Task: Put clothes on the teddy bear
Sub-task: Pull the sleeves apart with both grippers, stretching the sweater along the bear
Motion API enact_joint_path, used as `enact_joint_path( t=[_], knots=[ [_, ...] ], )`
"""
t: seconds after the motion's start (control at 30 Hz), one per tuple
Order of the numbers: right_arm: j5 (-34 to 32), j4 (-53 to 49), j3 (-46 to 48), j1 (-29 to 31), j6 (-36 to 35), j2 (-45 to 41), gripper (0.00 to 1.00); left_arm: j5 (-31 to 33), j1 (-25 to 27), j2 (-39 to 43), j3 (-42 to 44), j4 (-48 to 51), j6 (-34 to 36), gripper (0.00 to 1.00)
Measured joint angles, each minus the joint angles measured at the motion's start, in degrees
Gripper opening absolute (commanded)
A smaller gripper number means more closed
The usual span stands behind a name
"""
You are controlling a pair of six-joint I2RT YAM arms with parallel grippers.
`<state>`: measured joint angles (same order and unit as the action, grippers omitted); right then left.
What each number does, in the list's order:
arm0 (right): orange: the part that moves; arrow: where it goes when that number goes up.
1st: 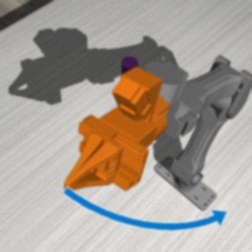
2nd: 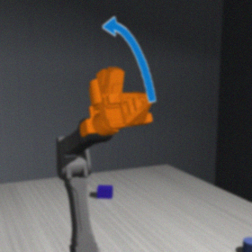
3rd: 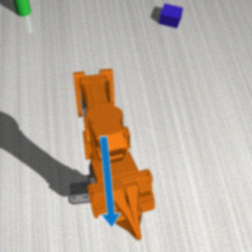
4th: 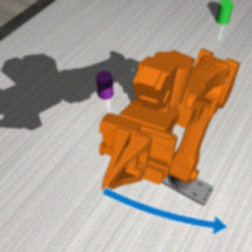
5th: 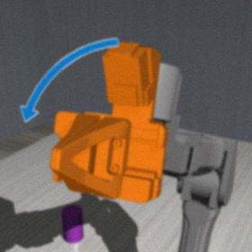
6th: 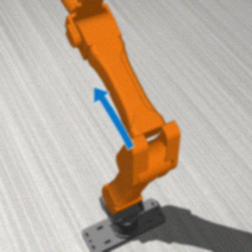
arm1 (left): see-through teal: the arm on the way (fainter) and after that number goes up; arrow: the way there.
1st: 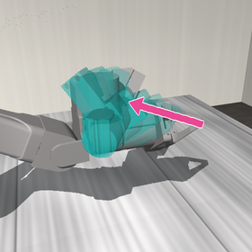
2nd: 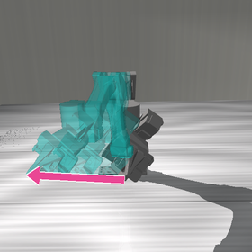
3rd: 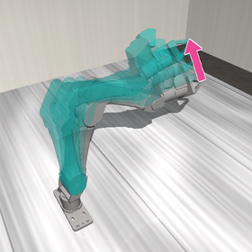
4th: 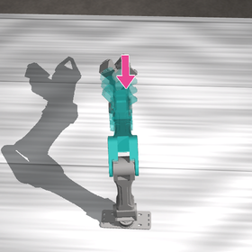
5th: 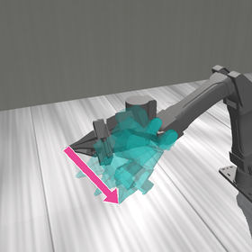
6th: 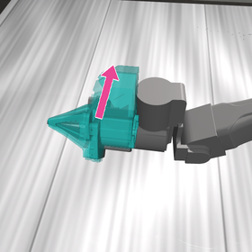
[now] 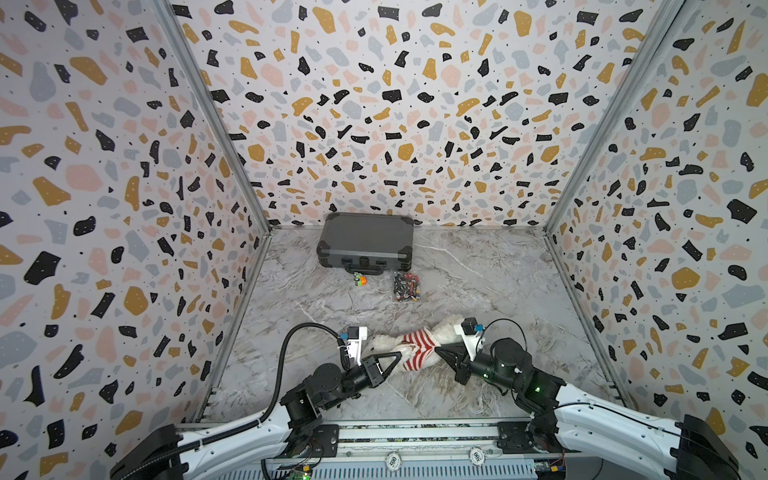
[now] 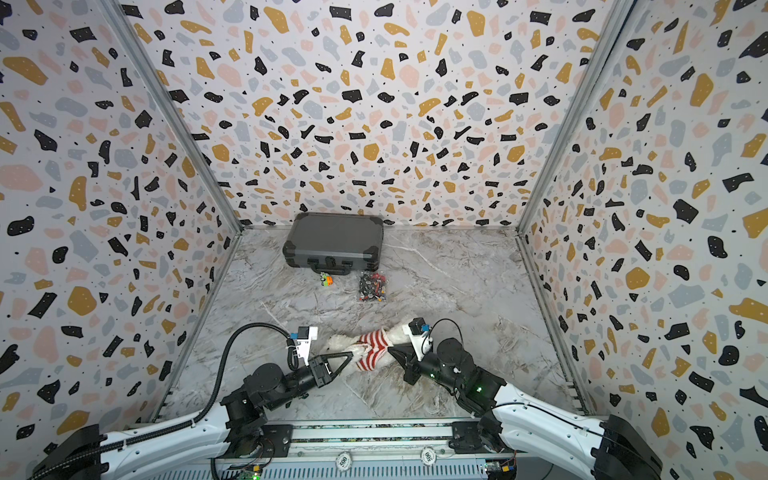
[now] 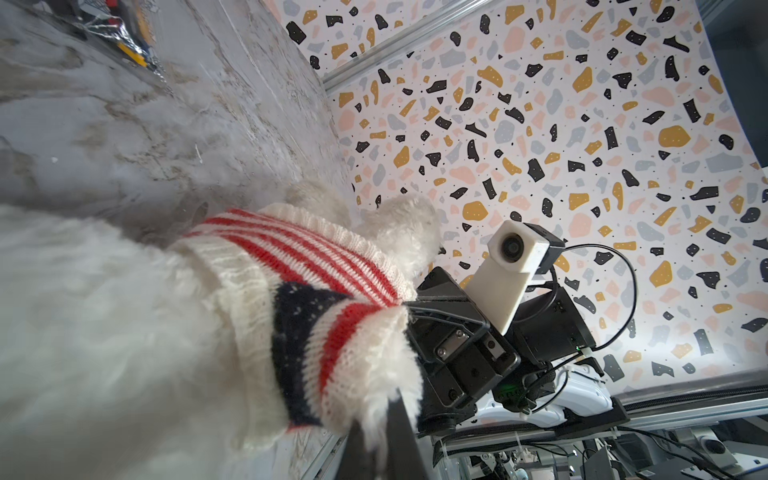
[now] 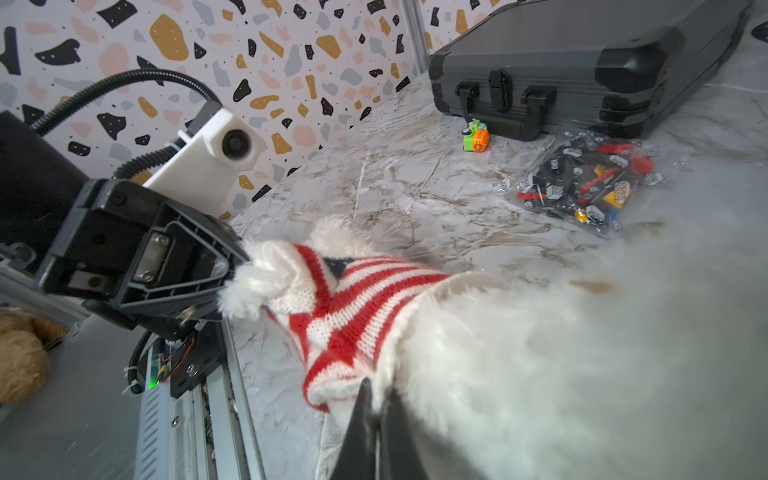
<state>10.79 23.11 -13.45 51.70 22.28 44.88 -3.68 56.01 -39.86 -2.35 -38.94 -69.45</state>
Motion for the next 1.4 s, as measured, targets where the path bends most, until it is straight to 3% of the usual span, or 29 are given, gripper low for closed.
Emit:
enact_joint_path(
  t=[0.4,0.67,0.83,1.07,1.4],
  knots=[
    [0.0,-4.2,-3.8,1.8,-2.6,4.9,0.08,0.2,0.0,-3.0,0.0,1.1,1.1,0.0],
    [1.8,3.2,-0.7,5.6,-3.7,-1.7,0.08,-0.2,0.0,-3.9,0.0,-1.0,1.3,0.0],
    [-1.1,-0.2,0.4,2.6,-2.8,-4.1,0.05,-0.2,0.0,-2.2,0.0,-1.0,1.4,0.0],
    [-5.0,-6.7,-0.2,-0.9,0.3,1.2,0.02,-3.2,0.0,-2.1,0.9,-1.0,3.1,0.0],
    [-4.8,-6.9,-0.7,-2.7,1.7,4.2,0.03,-7.8,0.0,-2.2,1.1,-1.0,6.7,0.0]
  ],
)
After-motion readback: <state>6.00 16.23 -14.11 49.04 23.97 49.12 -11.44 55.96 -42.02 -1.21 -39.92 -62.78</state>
